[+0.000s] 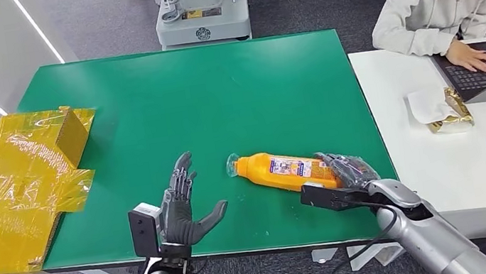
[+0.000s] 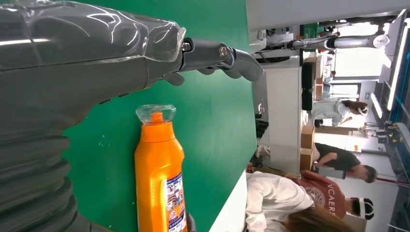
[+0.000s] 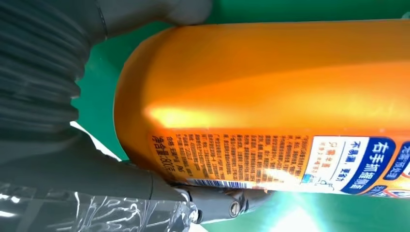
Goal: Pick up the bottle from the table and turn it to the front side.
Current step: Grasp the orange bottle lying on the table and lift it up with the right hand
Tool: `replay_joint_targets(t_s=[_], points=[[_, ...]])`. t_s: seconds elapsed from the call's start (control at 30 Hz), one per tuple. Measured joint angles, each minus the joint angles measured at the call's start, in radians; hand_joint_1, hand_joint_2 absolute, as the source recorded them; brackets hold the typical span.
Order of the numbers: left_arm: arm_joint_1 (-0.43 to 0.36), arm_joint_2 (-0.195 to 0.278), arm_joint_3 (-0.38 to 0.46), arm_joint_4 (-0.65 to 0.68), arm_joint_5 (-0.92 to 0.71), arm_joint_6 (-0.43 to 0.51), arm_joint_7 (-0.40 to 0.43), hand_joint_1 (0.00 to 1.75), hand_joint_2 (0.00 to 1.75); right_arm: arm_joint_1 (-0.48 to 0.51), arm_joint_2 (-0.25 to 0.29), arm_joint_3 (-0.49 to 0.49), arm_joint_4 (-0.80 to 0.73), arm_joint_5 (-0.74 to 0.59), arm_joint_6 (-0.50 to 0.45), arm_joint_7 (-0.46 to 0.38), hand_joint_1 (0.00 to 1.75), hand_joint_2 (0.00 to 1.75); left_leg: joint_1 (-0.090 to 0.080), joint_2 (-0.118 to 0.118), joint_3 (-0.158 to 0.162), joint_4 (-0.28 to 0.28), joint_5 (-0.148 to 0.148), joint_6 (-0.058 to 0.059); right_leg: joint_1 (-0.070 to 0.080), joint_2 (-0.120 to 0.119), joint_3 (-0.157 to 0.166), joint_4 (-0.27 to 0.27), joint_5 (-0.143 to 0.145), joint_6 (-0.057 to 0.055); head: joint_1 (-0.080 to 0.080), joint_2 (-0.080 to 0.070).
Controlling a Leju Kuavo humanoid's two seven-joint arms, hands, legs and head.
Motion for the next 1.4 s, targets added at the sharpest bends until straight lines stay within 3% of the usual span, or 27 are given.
replay_joint_targets(t_s=[0.07,0.4,0.87,1.27,1.4], points=[[-0.001,-0.001,0.001,0.0,0.0,-0.003,0.0,0.0,1.75,0.002,0.001,-0.006,-0.001,0.006,0.0,-0.008,1.74,1.75,0.0,0.0,0.0,0.0,0.0,0.0,0.0,0.0,0.0,0.0,0.0,0.0,0.0,0.0],[-0.002,-0.011,0.001,0.0,0.003,-0.007,-0.002,0.0,1.75,0.037,0.034,-0.037,-0.012,-0.008,-0.073,-0.062,1.75,1.75,0.0,0.0,0.0,0.0,0.0,0.0,0.0,0.0,0.0,0.0,0.0,0.0,0.0,0.0],[-0.004,-0.011,0.0,0.02,0.037,0.016,-0.038,0.0,1.75,0.198,0.132,-0.153,-0.052,-0.25,-0.203,-0.252,1.75,1.75,0.0,-0.001,-0.002,0.0,0.0,0.0,0.0,-0.001,-0.002,0.0,0.0,0.001,0.0,0.0],[-0.007,-0.011,0.0,0.03,0.042,0.018,-0.039,0.0,1.75,0.238,0.16,-0.184,-0.061,-0.266,-0.216,-0.266,1.75,1.75,0.0,-0.001,-0.002,0.0,0.0,0.0,0.0,-0.001,-0.002,0.0,0.0,0.001,0.0,0.0],[-0.022,-0.014,0.0,0.038,0.047,0.028,-0.039,0.0,1.75,0.257,0.18,-0.2,-0.072,-0.319,-0.259,-0.296,1.75,1.75,0.0,-0.001,-0.002,0.0,0.0,0.0,0.0,-0.001,-0.002,0.0,0.0,0.001,0.0,0.0]])
